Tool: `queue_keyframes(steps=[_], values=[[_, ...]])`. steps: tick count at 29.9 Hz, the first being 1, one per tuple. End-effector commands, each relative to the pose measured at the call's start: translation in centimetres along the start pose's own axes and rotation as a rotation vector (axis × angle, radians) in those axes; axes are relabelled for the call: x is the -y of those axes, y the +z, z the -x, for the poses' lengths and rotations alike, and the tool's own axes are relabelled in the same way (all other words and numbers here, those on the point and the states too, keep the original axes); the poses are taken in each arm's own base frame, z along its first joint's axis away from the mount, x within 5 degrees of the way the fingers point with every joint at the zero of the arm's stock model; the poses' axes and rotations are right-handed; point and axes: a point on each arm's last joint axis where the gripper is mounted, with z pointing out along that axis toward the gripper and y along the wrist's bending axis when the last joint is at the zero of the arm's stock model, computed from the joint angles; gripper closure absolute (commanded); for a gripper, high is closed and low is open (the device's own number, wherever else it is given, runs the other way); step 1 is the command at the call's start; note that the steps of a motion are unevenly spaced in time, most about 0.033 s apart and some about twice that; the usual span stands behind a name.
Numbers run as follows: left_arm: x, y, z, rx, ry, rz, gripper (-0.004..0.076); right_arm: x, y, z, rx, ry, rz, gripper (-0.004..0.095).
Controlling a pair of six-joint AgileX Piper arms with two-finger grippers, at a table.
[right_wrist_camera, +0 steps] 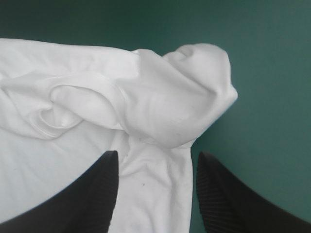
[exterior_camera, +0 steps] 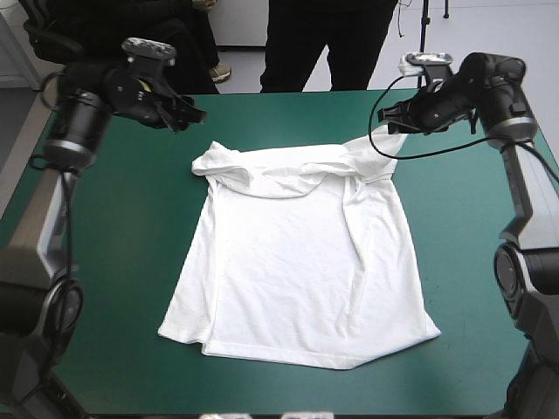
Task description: Fold the cloth
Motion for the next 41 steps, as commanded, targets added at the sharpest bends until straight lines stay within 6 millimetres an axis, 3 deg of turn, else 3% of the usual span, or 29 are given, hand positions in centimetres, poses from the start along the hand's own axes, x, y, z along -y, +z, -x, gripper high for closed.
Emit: queue_keyframes(steps=[1,4,7,11,14,18,23,30,41], values=[[-0.1,-9.0,0.6,0.204,-0.015,0.026,0.0265,-1.8,-7.6,-0.2,0.148,-0.044,0.009,0.0459],[0.5,-13.3,-1.1,0.254,-0.011,0.027,0.0293,-2.8,-9.9,-2.0,0.139,-0.073,0.010,0.0459],[1.2,-16.2,-4.2,0.245,-0.001,0.030,0.0297,-3.4,-11.7,-4.6,0.115,-0.107,-0.046,0.0459],[1.7,-17.7,-8.8,0.182,0.026,0.051,0.0297,-3.7,-13.8,-8.6,0.088,-0.109,-0.075,0.0458],[2.2,-17.8,-12.0,0.120,0.022,0.037,0.0297,-3.8,-13.8,-11.4,0.041,-0.099,-0.070,0.0425],[2.9,-16.0,-15.5,-0.036,0.010,-0.010,0.0297,-3.7,-13.3,-14.4,-0.019,-0.073,-0.069,0.0389],[3.8,-12.9,-18.1,-0.193,0.038,-0.060,0.0297,-3.6,-12.5,-16.4,-0.070,-0.033,-0.063,0.0389],[5.2,-7.4,-21.9,-0.410,0.007,-0.097,0.0297,-3.6,-12.4,-16.5,-0.068,-0.021,-0.060,0.0389],[6.0,-1.5,-26.6,-0.603,-0.015,-0.131,0.0316,-3.6,-12.4,-16.4,-0.055,-0.014,-0.062,0.0389]])
